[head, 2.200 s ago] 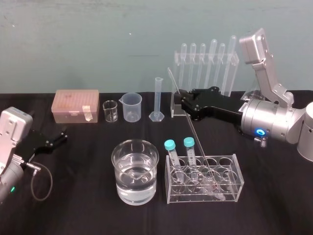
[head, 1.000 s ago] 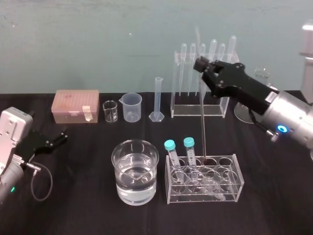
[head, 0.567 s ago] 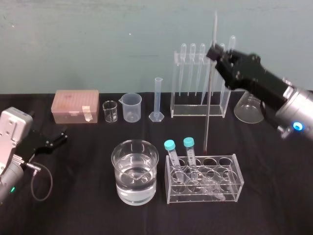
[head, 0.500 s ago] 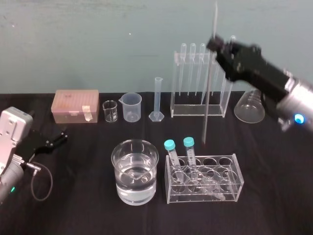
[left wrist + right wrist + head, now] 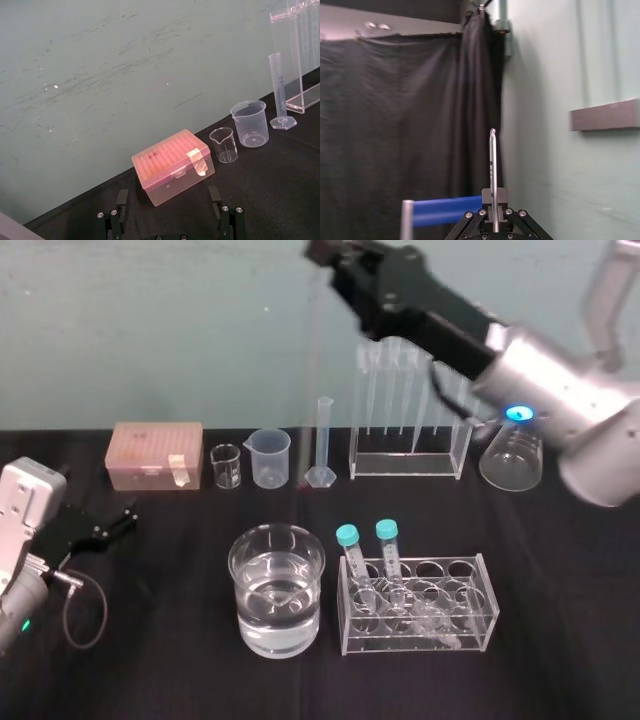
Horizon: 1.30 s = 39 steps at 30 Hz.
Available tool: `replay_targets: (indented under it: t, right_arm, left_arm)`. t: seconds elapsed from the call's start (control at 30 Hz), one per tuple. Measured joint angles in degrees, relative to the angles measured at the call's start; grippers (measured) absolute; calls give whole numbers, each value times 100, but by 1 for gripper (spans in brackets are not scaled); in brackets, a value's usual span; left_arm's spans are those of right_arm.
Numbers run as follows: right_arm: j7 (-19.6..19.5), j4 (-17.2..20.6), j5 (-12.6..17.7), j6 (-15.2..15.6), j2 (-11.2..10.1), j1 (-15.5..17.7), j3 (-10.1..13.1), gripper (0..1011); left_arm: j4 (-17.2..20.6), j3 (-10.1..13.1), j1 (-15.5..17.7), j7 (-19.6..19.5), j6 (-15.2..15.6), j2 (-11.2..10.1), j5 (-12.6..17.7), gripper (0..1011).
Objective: Hold the thermometer with one hand and immerse one end into the beaker, then reinsert it into the test tube rack.
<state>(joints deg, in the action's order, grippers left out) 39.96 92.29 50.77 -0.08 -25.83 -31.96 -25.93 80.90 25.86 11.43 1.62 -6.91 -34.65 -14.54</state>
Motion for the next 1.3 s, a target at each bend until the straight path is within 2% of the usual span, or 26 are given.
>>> replay_targets:
  t: [0.17, 0.33, 0.4, 0.47, 0.73, 1.1, 1.3]
  right_arm:
    - [207, -178, 111, 112, 229, -85, -414, 53]
    - [315, -486, -14, 55, 269, -103, -741, 53]
    - [321, -530, -43, 33, 269, -103, -776, 53]
    - [350, -702, -181, -97, 259, -89, -892, 53]
    - [417, -965, -371, -340, 255, 64, -998, 53]
    - [544, -1178, -651, -724, 324, 208, -994, 53]
    - [548, -1221, -761, -776, 341, 247, -957, 53]
  left_arm:
    - [0, 0, 0, 0, 0, 0, 0, 1008]
    - [0, 0, 0, 0, 0, 0, 0, 1008]
    - [0, 0, 0, 0, 0, 0, 0, 1008]
    - [0, 0, 0, 0, 0, 0, 0, 1008]
    - [0, 0, 0, 0, 0, 0, 0, 1008]
    - [0, 0, 0, 0, 0, 0, 0, 1008]
    - [0, 0, 0, 0, 0, 0, 0, 1008]
